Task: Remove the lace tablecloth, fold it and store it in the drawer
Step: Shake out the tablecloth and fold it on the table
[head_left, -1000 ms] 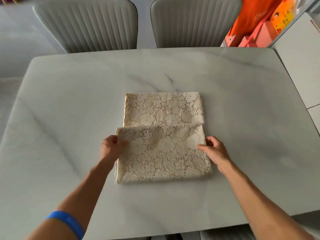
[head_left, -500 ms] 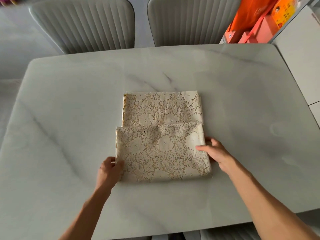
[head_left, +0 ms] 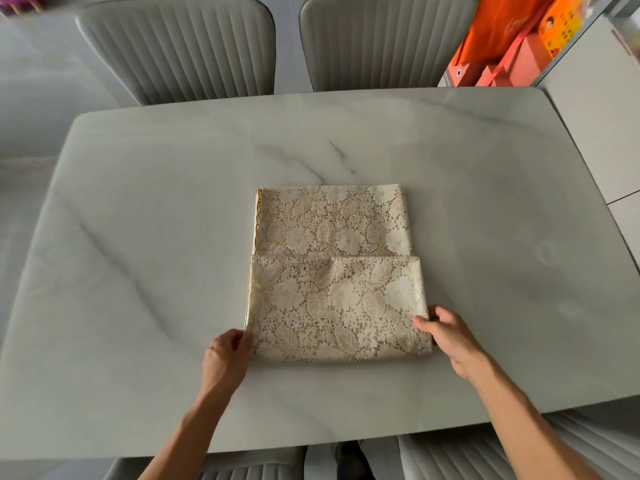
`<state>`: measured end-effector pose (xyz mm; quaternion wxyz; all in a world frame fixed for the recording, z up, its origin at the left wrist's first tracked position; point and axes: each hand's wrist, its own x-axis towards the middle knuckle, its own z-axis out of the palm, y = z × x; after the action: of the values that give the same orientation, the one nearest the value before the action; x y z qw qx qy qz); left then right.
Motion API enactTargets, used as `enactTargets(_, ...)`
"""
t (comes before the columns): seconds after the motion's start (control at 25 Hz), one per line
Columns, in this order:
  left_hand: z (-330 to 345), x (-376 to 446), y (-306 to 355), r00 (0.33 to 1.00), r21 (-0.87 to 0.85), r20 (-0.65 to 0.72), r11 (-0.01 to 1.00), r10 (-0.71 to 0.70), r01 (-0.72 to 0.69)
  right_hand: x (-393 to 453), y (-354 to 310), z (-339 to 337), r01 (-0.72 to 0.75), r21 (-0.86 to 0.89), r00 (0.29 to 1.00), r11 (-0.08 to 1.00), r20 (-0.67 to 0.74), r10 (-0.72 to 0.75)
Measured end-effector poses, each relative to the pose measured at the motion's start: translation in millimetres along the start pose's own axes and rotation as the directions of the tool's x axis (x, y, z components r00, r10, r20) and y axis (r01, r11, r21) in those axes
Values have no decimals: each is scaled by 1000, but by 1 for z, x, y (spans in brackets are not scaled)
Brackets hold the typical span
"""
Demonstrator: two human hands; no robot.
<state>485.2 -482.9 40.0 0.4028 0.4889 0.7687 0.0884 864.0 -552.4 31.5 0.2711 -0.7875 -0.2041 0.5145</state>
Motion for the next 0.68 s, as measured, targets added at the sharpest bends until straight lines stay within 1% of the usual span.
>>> enactTargets(0.08,1,-2,-1,999,-31,-15,999,35,-35,-5,8,-2,-4,-41,1000,999,-17,3)
enactTargets(0.12,2,-3,-3,999,-35,-25,999,40,-41,-8,12,-1,4,-113,999,994,-49,-10)
enactTargets(0.24,8,-10,-7,995,43,-90,998,46,-42,-16,19,14,-4,-341,973,940,-220,-75)
enactTargets(0.32,9,-14,-7,992,61,-129,998,16,-9,-20,17,24,-22,-409,945,912,-307,-115)
enactTargets(0.4,8,-17,-3,987,88,-162,996,1,13,-25,12,28,-32,-427,917,904,-372,-143)
enactTargets(0.44,7,-20,-2,978,170,-191,984,88,-56,-30,11,30,5,-459,894,889,-396,-209)
enactTargets(0.48,7,-24,-4,948,293,-185,936,258,-197,-35,13,32,100,-546,856,832,-379,-352)
enactTargets(0.52,9,-27,-7,888,405,-96,833,449,-378,-42,16,35,227,-666,812,711,-274,-516)
enactTargets(0.56,11,-31,-9,804,474,57,693,591,-543,-47,21,38,360,-759,774,542,-81,-627)
enactTargets(0.6,14,-35,-8,733,510,207,568,648,-646,-51,26,41,455,-808,758,374,131,-639)
enactTargets(0.64,18,-37,-6,692,536,301,484,656,-692,-52,29,45,496,-832,767,249,285,-575)
enactTargets(0.68,22,-37,-4,678,566,333,436,655,-700,-54,30,48,492,-850,794,187,350,-497)
